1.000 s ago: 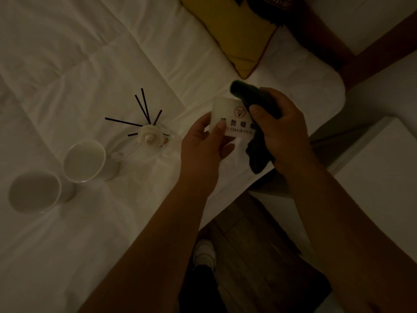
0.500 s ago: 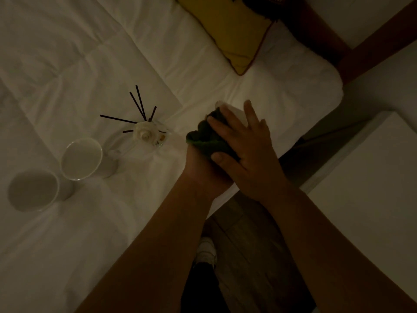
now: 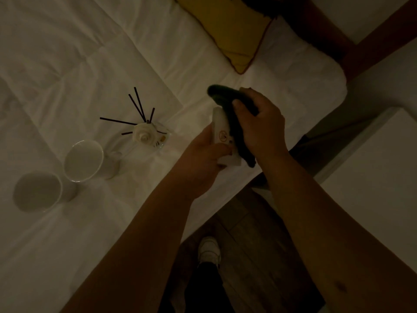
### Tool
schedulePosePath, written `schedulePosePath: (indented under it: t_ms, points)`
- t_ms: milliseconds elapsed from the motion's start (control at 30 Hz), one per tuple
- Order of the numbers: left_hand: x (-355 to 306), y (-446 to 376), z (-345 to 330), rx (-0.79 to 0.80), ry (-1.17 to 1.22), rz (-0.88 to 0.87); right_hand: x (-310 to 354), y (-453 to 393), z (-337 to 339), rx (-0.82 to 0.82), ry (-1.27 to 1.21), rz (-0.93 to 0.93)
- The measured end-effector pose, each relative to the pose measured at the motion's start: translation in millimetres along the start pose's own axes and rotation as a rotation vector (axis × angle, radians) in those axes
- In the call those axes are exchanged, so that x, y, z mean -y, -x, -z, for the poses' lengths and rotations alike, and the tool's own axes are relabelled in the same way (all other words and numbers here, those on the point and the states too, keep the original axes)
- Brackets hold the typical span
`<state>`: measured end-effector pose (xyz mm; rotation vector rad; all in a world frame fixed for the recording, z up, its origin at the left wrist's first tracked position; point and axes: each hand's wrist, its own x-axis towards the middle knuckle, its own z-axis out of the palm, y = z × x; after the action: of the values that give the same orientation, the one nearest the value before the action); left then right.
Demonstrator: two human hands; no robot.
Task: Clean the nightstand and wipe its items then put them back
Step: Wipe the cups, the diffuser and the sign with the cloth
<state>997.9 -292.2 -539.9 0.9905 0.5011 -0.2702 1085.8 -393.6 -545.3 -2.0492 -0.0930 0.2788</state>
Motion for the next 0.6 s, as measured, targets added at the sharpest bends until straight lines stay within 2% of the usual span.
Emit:
schedulePosePath:
  t_ms: [67,167,300,367,467,533,600]
  points:
    - [1,-3,2,-0.076,-0.081,-0.067,0,6,-4,0.024,0.058,0.086]
    - [1,-5,3,-0.161,-0.122,-0.144,-5,23,-10,0.149,0.204,0.271]
    - [7,-2,5,-0.121,0.021,-0.166,-11,29,-8,0.224,0.192,0.347]
    - [7,-3,8,-0.091,0.057,-0.153,-13,29,-9,0.240,0.181,0.352]
    - [8,-7,12,-0.074,-0.008,-0.148,-14,16,-9,0.153,0.198,0.281]
    - [8,-7,13,-0.120,-0.087,-0.153,-13,1,-8,0.071,0.216,0.202]
    - [7,-9,13,-0.208,-0.295,-0.182,-14,-14,-6,0.014,0.250,0.139]
